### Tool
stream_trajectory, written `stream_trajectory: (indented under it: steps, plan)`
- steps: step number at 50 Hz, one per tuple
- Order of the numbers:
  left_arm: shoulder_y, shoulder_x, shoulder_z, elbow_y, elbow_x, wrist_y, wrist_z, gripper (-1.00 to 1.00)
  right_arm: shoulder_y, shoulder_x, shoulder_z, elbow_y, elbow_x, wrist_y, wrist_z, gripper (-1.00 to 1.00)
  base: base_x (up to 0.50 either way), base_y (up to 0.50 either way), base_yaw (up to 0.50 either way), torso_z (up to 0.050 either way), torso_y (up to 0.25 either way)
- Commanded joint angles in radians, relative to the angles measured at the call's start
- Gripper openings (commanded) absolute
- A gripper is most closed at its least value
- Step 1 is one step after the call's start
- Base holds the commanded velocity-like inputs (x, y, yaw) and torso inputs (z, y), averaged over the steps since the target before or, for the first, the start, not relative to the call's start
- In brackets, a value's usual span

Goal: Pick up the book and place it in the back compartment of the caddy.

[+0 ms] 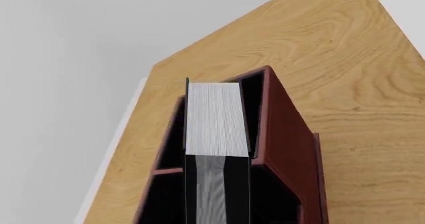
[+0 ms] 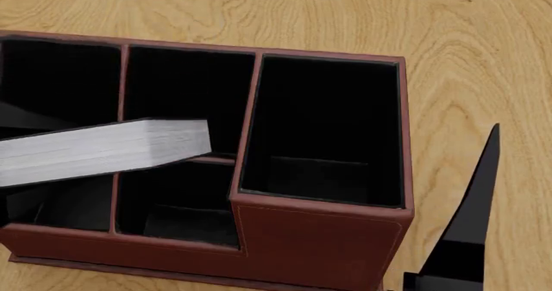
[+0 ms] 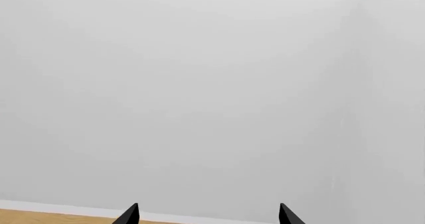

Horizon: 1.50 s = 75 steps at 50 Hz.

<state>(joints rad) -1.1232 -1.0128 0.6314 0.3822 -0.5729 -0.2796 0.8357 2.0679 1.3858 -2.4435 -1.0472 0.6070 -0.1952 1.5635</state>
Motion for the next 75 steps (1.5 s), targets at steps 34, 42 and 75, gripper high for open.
stream_trajectory:
  steps: [34, 42, 75]
  plan:
    - [0.077, 0.055, 0.021, -0.099, 0.035, 0.129, 0.012, -1.0, 0.018, -0.011, -0.005, 0.001, 0.015, 0.004, 0.004, 1.0, 0.0, 0.0, 0.0, 0.0, 0.001]
    - [0.096, 0.064, 0.032, -0.125, 0.053, 0.153, 0.018, -1.0, 0.016, -0.012, 0.0, 0.001, 0.019, 0.008, 0.004, 1.0, 0.0, 0.0, 0.0, 0.0, 0.001]
    - [0.096, 0.13, 0.076, -0.23, 0.118, 0.194, 0.047, -1.0, -0.027, -0.008, 0.04, 0.001, 0.019, 0.019, 0.003, 1.0, 0.0, 0.0, 0.0, 0.0, 0.001]
